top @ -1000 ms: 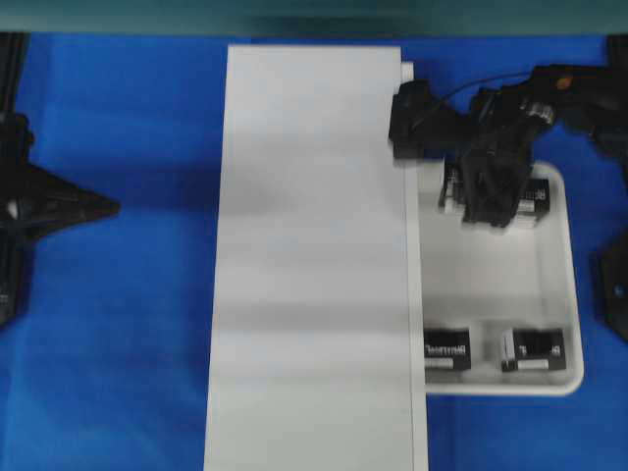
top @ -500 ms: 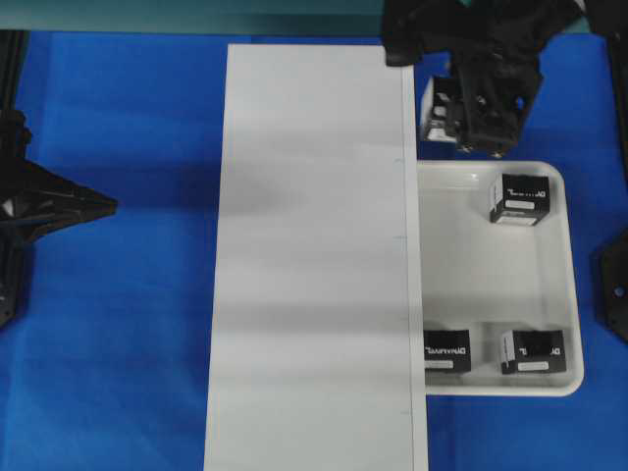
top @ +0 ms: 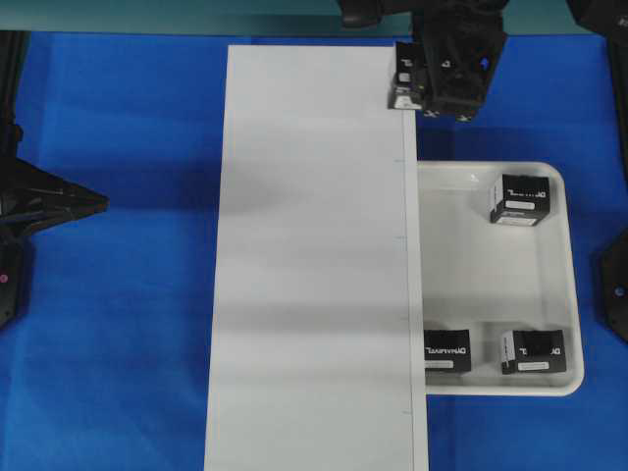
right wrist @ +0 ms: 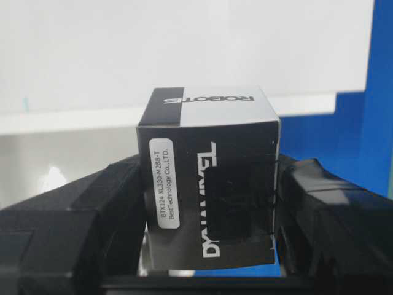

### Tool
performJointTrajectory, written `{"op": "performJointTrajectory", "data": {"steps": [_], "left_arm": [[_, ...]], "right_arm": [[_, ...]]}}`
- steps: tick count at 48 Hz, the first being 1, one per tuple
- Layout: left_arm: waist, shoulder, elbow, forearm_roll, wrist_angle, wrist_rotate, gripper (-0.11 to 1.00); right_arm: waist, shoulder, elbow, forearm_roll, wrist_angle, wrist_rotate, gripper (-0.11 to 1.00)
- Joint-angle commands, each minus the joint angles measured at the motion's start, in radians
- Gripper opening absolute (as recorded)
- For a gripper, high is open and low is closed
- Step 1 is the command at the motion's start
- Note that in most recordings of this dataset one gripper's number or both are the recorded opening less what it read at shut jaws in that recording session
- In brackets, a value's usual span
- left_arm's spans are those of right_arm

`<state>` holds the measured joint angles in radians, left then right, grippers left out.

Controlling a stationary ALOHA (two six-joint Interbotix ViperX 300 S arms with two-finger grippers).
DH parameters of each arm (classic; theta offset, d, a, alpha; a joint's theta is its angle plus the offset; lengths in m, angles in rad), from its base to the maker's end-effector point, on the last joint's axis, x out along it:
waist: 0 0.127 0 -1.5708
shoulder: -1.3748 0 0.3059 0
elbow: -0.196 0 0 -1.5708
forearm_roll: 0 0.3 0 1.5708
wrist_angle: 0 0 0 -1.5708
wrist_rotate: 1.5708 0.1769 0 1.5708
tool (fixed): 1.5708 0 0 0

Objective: Place the box from the white plastic tray onto the white base.
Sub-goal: 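Lift the box with the right gripper and carry it left, then lower the box onto the white base's right edge and open gripper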

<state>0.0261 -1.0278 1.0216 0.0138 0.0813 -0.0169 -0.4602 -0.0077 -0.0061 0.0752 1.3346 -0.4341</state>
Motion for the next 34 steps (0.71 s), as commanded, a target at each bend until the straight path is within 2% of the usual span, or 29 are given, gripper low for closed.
{"op": "performJointTrajectory", "data": {"steps": [1, 16, 34], "left_arm": [[0.002, 0.005, -0.026, 0.002, -0.006, -0.002, -0.07], [0.002, 0.005, -0.034, 0.002, -0.012, 0.000, -0.07], [0.000, 0.005, -0.034, 0.002, -0.012, 0.000, -0.07]], "right_arm": [[0.005, 0.014, 0.006, 0.002, -0.040, -0.002, 0.58], [0.015, 0.046, 0.127, 0.014, -0.183, -0.034, 0.58], [0.037, 0.106, 0.178, 0.017, -0.267, -0.035, 0.58]]}}
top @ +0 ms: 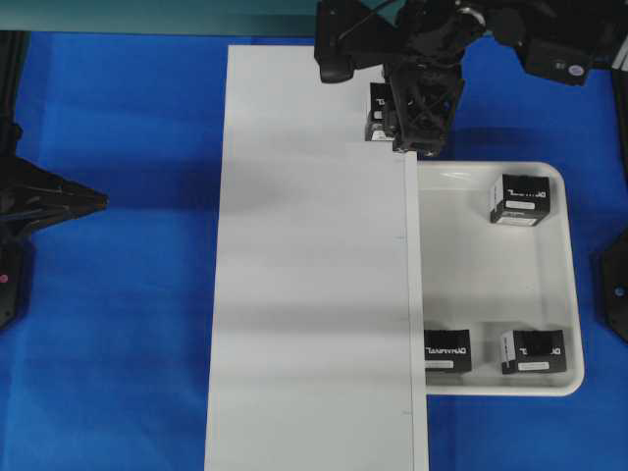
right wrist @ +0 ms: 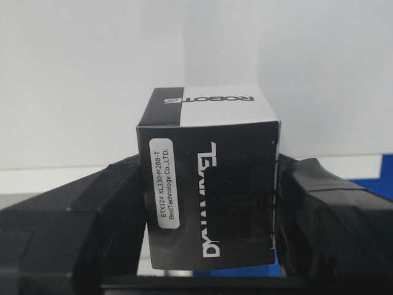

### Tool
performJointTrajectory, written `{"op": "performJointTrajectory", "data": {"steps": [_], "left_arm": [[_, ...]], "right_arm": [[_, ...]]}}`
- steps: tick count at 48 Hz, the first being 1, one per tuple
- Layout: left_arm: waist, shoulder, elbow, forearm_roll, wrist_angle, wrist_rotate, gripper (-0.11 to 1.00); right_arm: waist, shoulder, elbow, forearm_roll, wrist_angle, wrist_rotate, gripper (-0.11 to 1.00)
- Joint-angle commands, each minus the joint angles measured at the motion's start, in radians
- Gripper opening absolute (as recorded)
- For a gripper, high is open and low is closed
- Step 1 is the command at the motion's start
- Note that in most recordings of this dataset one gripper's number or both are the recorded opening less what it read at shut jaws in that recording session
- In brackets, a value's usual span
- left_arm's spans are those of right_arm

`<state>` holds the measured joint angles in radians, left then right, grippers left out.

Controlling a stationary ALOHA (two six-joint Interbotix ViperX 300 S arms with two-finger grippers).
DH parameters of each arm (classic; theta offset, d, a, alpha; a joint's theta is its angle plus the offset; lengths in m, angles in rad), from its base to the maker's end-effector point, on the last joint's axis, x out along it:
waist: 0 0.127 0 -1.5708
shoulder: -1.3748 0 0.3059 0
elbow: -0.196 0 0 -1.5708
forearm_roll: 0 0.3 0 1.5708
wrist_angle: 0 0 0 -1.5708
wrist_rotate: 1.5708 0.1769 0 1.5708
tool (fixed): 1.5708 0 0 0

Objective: Place the box from the white plastic tray onto the white base.
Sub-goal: 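Lower the box onto the white base's right edge and open gripper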

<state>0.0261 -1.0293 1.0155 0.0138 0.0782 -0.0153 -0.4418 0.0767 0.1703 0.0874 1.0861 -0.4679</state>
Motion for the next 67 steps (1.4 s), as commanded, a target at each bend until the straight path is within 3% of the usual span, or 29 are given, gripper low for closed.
{"op": "performJointTrajectory", "data": {"steps": [1, 67], "left_arm": [[0.000, 0.006, -0.028, 0.002, -0.009, -0.002, -0.07], [-0.008, 0.008, -0.026, 0.002, -0.003, -0.002, -0.07]], "right_arm": [[0.020, 0.026, 0.003, 0.006, -0.023, -0.002, 0.58], [0.021, 0.075, 0.032, -0.002, -0.072, 0.000, 0.58]]}}
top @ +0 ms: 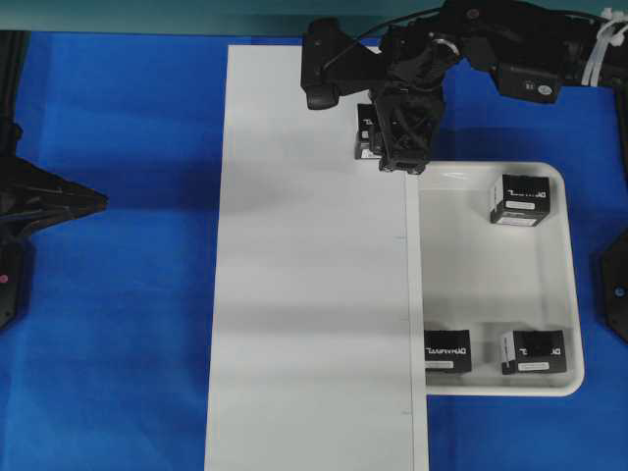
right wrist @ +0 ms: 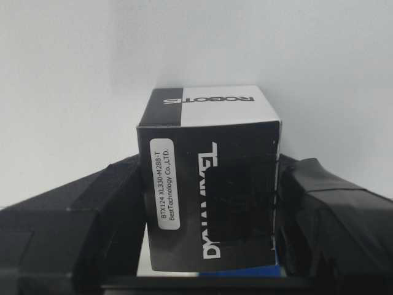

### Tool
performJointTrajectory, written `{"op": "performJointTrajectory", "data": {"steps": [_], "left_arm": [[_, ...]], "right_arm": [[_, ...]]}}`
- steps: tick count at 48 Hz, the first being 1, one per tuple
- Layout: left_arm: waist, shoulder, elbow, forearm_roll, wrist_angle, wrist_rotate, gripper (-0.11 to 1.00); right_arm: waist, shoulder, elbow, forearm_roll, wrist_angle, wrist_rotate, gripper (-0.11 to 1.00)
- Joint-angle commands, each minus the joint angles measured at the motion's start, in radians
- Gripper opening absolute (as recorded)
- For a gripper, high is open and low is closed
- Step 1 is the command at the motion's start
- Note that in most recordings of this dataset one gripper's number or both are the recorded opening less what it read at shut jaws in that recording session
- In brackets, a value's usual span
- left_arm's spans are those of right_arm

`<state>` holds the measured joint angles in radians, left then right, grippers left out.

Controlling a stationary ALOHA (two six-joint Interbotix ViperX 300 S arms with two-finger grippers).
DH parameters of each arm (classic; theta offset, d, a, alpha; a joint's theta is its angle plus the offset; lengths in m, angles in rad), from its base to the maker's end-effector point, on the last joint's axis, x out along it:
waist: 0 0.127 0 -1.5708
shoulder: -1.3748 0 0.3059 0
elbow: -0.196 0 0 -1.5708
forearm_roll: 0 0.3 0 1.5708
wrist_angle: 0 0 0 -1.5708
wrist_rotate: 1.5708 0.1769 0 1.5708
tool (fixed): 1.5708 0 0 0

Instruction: Place the box from the white plastic tray onto the white base.

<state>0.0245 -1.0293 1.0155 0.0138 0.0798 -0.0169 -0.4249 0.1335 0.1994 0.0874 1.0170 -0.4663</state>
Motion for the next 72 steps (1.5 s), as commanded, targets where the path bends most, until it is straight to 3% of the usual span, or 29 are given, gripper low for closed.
{"op": "performJointTrajectory", "data": {"steps": [1, 5, 11, 15, 37, 50, 64, 72], "left_arm": [[-0.008, 0.008, -0.026, 0.002, -0.005, 0.000, -0.07], [-0.011, 0.008, -0.026, 0.002, -0.005, 0.000, -0.07], [-0.011, 0.008, -0.026, 0.002, -0.005, 0.002, -0.07], [-0.011, 0.008, -0.026, 0.002, -0.005, 0.002, -0.07], [-0.044, 0.011, -0.026, 0.002, -0.008, 0.000, -0.07], [-0.074, 0.011, -0.026, 0.002, 0.002, -0.002, -0.07], [-0.064, 0.011, -0.028, 0.002, -0.011, 0.002, -0.07], [-0.061, 0.015, -0.028, 0.002, -0.012, 0.000, -0.07]], "right_arm": [[0.005, 0.018, 0.003, -0.002, -0.005, -0.002, 0.58], [0.006, 0.018, 0.003, -0.002, -0.005, -0.002, 0.59], [0.011, 0.018, 0.003, -0.002, -0.025, 0.000, 0.88], [0.017, 0.018, 0.005, -0.002, -0.048, 0.005, 0.99], [0.018, -0.005, -0.009, 0.005, -0.075, 0.015, 0.99], [-0.008, -0.104, -0.057, 0.009, -0.084, 0.081, 0.99], [-0.002, -0.288, 0.009, 0.183, -0.213, 0.083, 0.99], [0.035, -0.397, 0.078, 0.212, -0.296, 0.084, 0.99]]}}
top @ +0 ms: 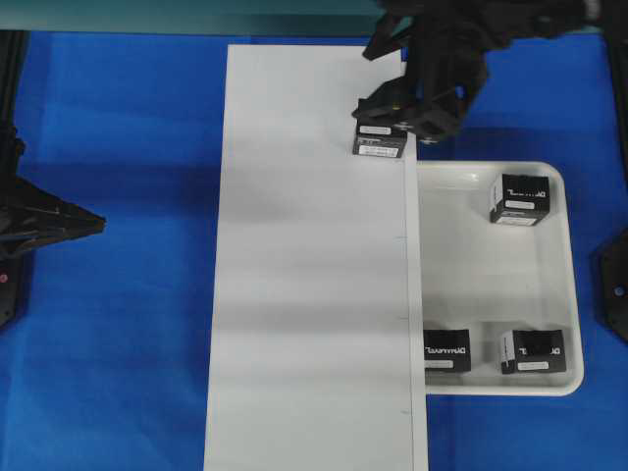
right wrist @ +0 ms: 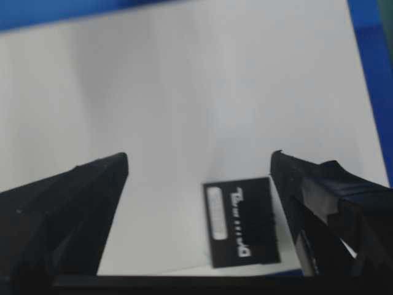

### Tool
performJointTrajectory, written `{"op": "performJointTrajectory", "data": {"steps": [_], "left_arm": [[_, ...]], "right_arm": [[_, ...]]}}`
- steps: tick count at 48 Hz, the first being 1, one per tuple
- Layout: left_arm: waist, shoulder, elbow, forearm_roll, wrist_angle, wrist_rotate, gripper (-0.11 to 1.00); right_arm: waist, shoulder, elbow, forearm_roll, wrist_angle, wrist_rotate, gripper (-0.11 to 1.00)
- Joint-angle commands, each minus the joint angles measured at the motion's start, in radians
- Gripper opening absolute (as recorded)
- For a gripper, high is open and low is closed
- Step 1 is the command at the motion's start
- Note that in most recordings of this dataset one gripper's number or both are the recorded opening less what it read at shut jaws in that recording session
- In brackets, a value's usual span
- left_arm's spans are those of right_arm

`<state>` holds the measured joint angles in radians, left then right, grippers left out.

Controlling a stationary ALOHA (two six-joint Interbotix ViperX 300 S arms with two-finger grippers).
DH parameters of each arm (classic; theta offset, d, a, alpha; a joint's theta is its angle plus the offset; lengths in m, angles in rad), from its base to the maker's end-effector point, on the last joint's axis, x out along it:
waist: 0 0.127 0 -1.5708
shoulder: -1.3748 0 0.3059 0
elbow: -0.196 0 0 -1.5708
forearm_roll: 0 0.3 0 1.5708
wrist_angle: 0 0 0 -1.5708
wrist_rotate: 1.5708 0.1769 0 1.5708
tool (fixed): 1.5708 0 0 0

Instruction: Place the box from the white plastic tray onto the white base.

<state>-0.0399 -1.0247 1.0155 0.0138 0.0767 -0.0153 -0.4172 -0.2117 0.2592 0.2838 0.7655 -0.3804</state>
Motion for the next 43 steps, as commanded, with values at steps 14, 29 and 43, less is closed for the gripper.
{"op": "performJointTrajectory", "data": {"steps": [14, 29, 43], "left_arm": [[0.003, 0.011, -0.029, 0.002, -0.011, -0.002, -0.07], [0.003, 0.012, -0.029, 0.002, -0.005, -0.002, -0.07], [0.018, 0.005, -0.028, 0.002, 0.000, 0.002, -0.07]], "right_arm": [[0.114, -0.268, 0.224, 0.018, -0.313, 0.018, 0.99], [0.156, -0.486, 0.394, 0.017, -0.385, 0.130, 0.99], [0.193, -0.709, 0.575, 0.017, -0.399, 0.161, 0.98]]}}
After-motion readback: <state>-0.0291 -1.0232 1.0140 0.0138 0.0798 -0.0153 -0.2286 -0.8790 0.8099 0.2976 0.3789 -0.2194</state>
